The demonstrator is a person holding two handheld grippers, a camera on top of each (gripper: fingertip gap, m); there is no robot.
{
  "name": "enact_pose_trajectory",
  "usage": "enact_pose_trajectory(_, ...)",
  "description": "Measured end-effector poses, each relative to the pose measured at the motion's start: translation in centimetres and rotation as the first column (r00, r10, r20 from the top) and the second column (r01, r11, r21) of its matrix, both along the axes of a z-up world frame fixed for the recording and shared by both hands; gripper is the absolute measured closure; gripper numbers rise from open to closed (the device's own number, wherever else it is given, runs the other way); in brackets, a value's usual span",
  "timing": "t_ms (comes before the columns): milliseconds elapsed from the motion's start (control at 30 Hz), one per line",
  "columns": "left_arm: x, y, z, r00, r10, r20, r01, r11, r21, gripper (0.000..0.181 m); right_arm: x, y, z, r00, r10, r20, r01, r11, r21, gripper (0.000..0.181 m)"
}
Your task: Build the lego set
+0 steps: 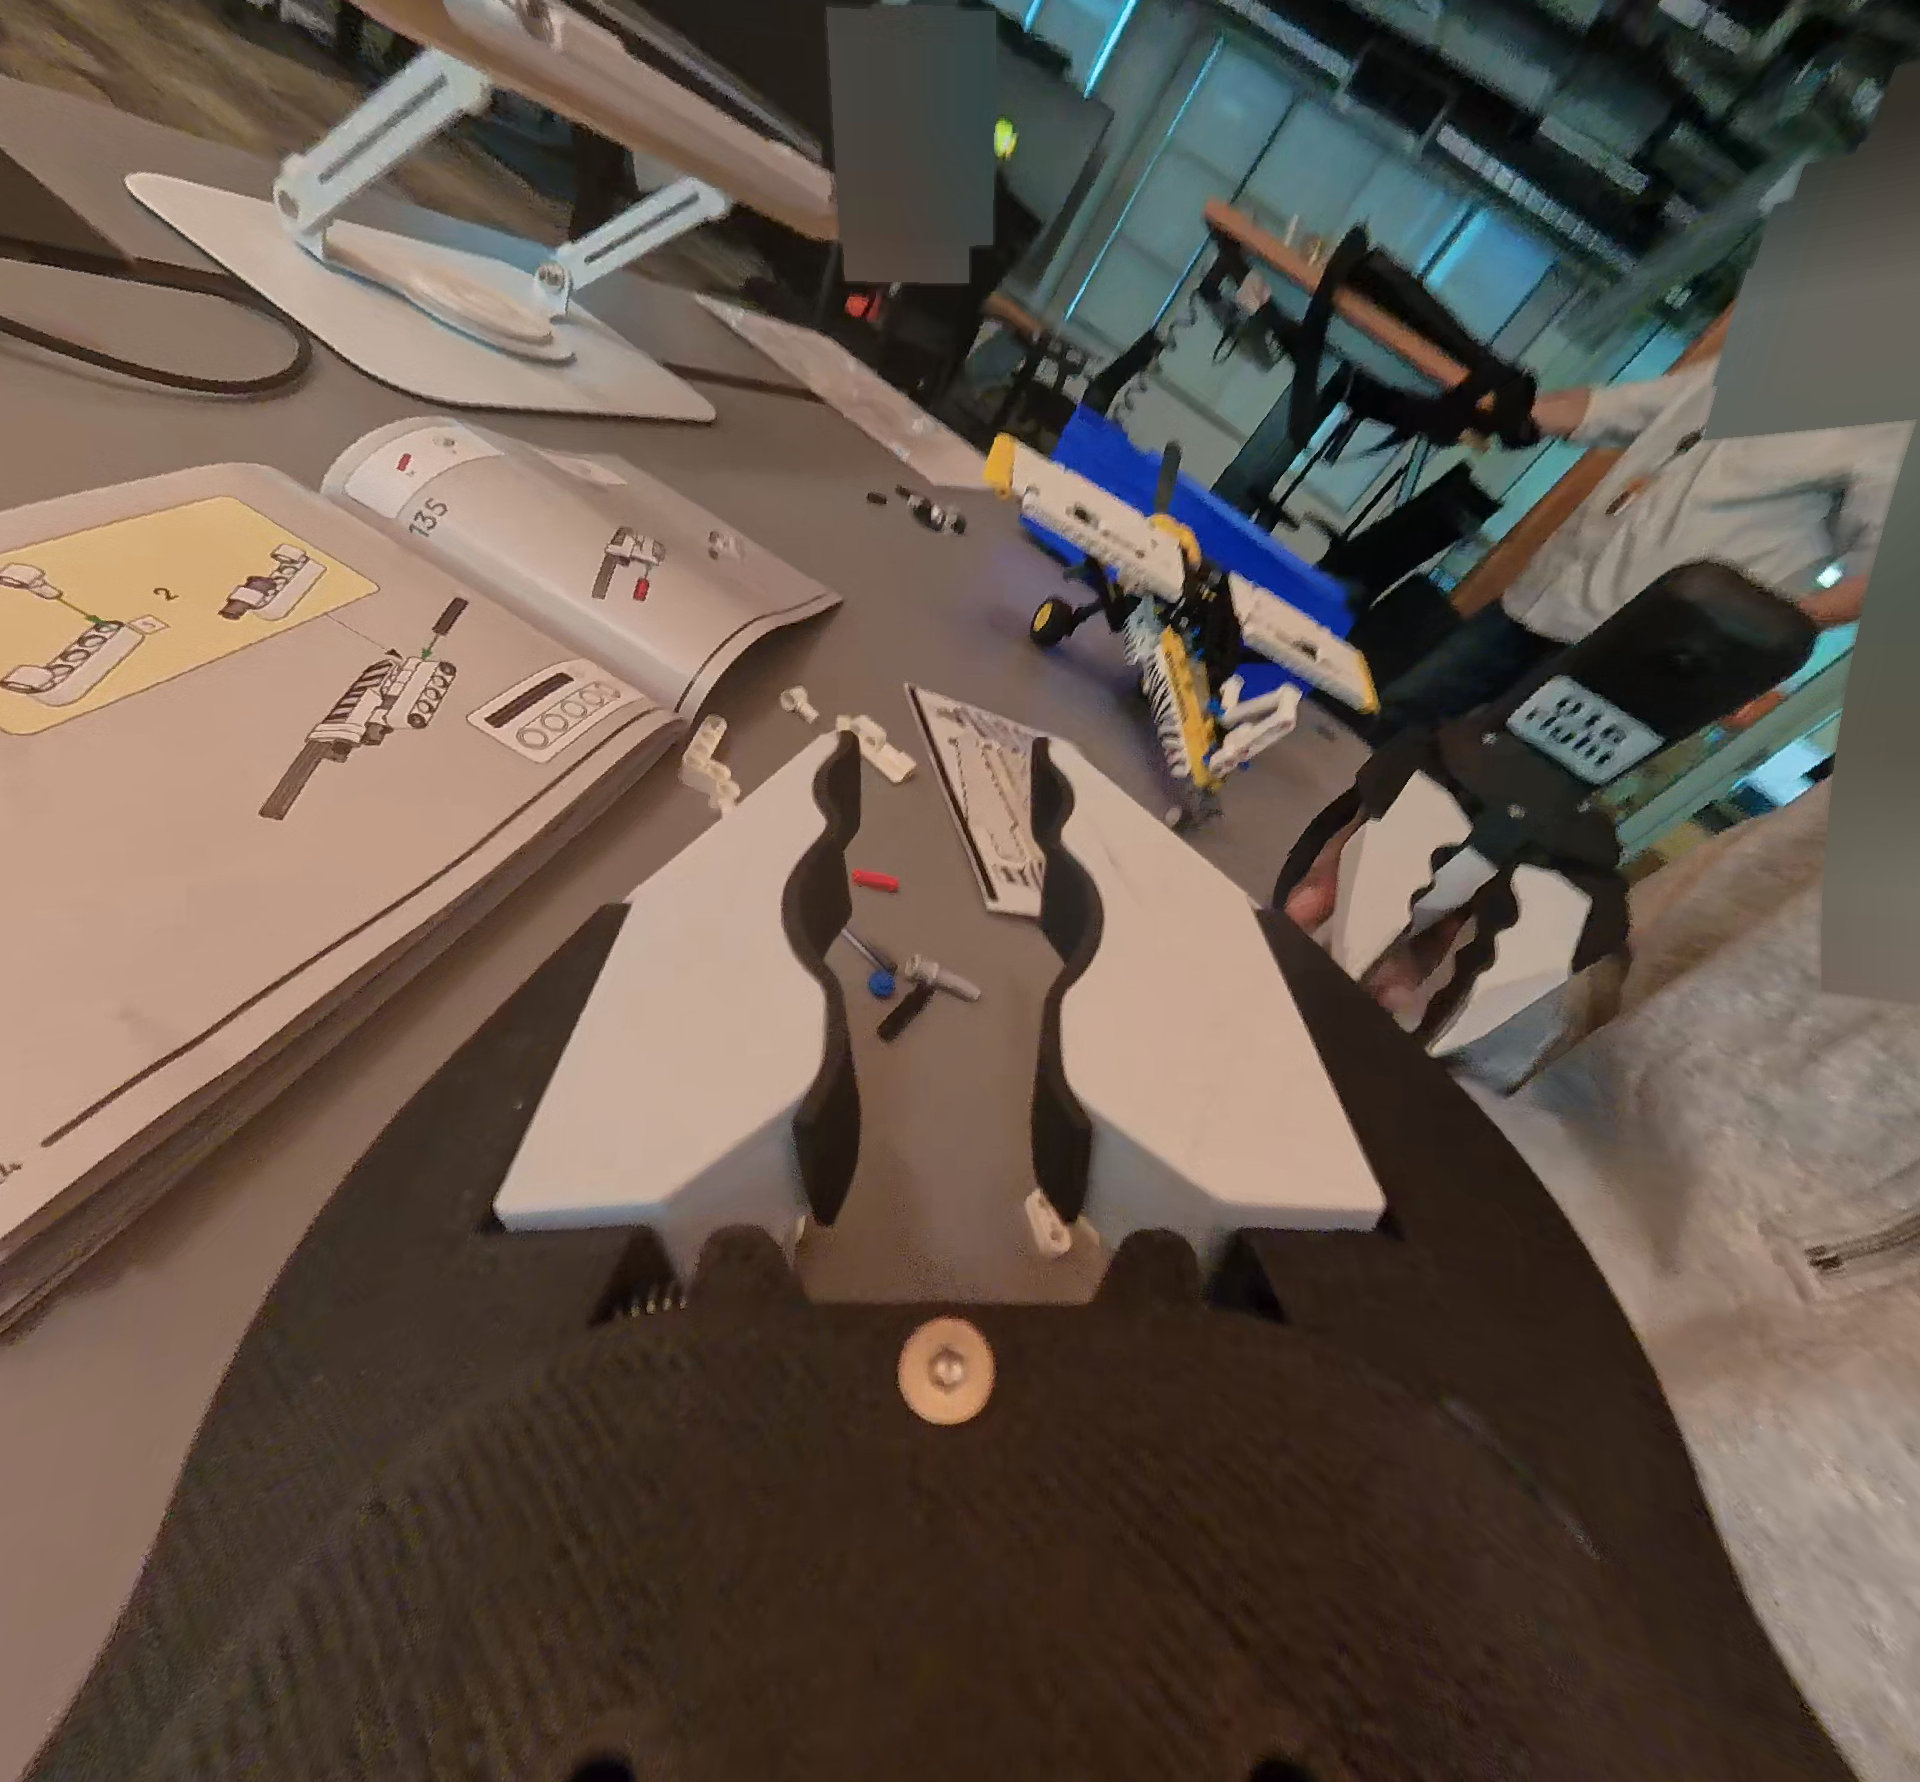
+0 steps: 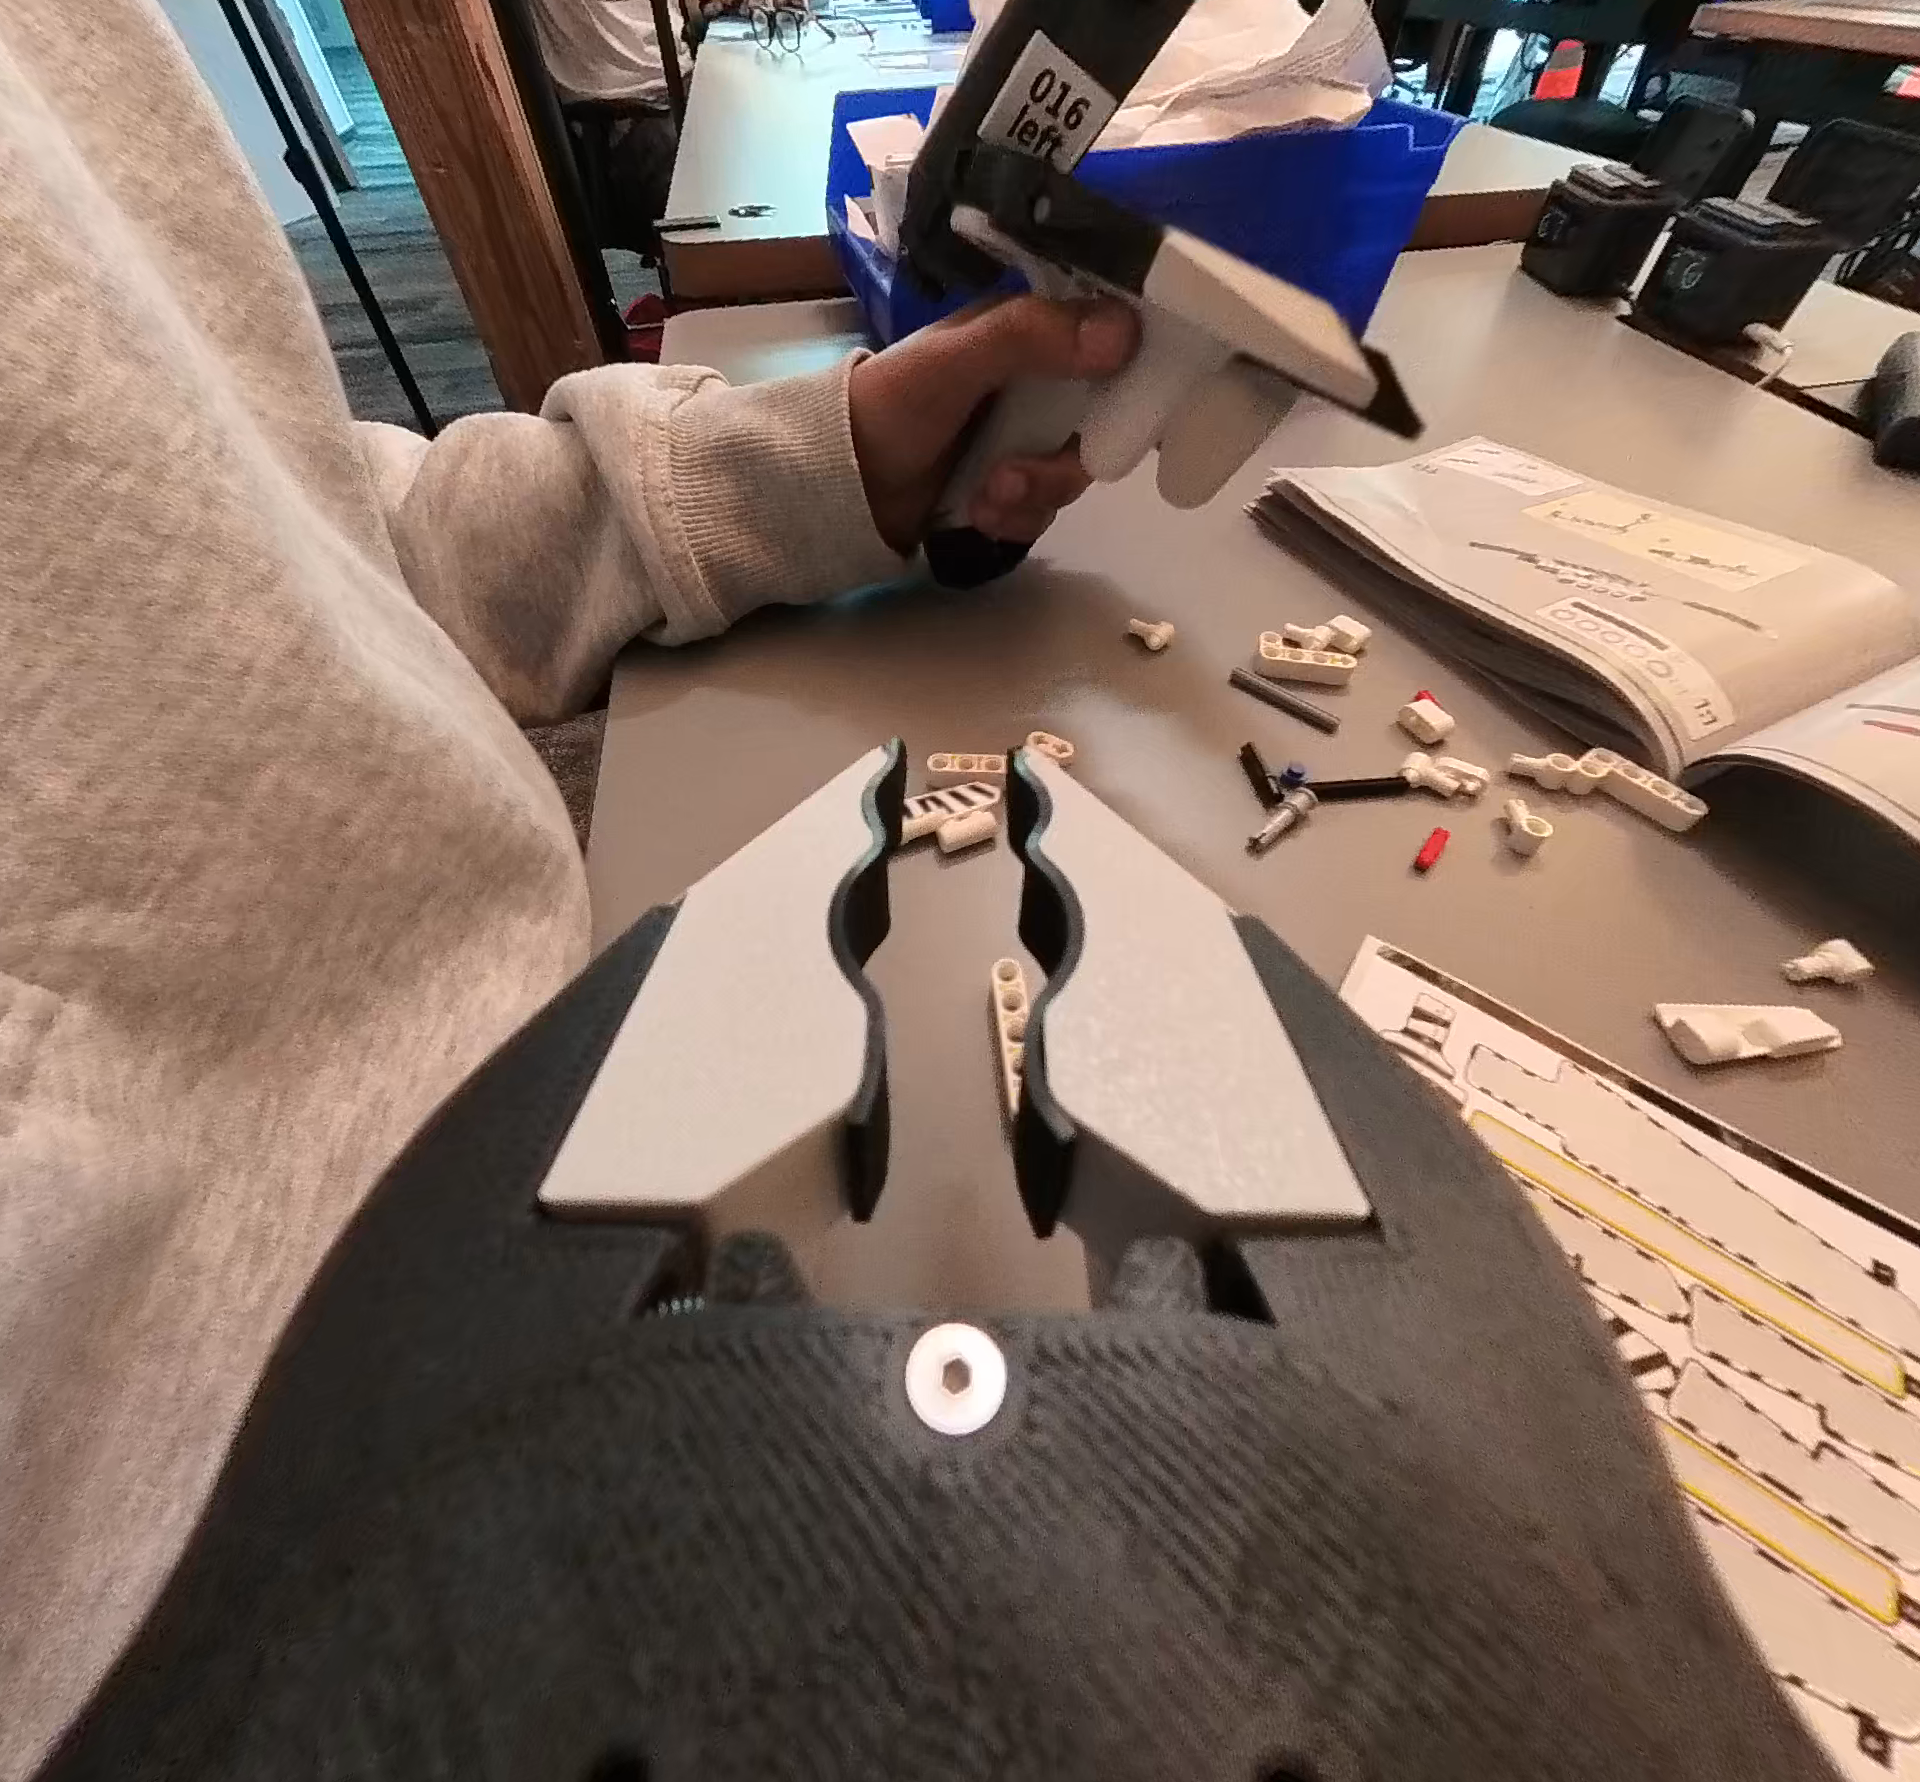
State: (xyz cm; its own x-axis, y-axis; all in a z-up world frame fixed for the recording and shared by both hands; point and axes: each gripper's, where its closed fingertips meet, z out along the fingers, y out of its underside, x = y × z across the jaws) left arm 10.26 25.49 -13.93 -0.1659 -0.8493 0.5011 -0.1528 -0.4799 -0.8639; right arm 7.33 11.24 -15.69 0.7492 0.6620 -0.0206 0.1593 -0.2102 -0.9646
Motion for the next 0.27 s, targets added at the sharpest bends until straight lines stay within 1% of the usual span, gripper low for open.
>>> enact_pose_trajectory(133,0.7,-0.9,-1.4,0.996,-0.018,-0.090,0.027,0.995,0.099,0.154,0.3,0.1,0.3,1.000,-0.017,-0.019,0.017,1.000,0.004,0.164)
enact_pose_trajectory(200,1.0,-1.1,-1.8,0.993,-0.022,-0.114,0.035,0.992,0.119,0.154,0.6,0.2,0.3,0.999,-0.030,-0.023,0.030,1.000,0.002,0.164)
enact_pose_trajectory(267,1.0,-1.2,-2.0,0.992,-0.024,-0.124,0.040,0.991,0.125,0.154,1.2,0.6,0.2,0.997,-0.072,-0.019,0.071,0.997,-0.006,0.165)
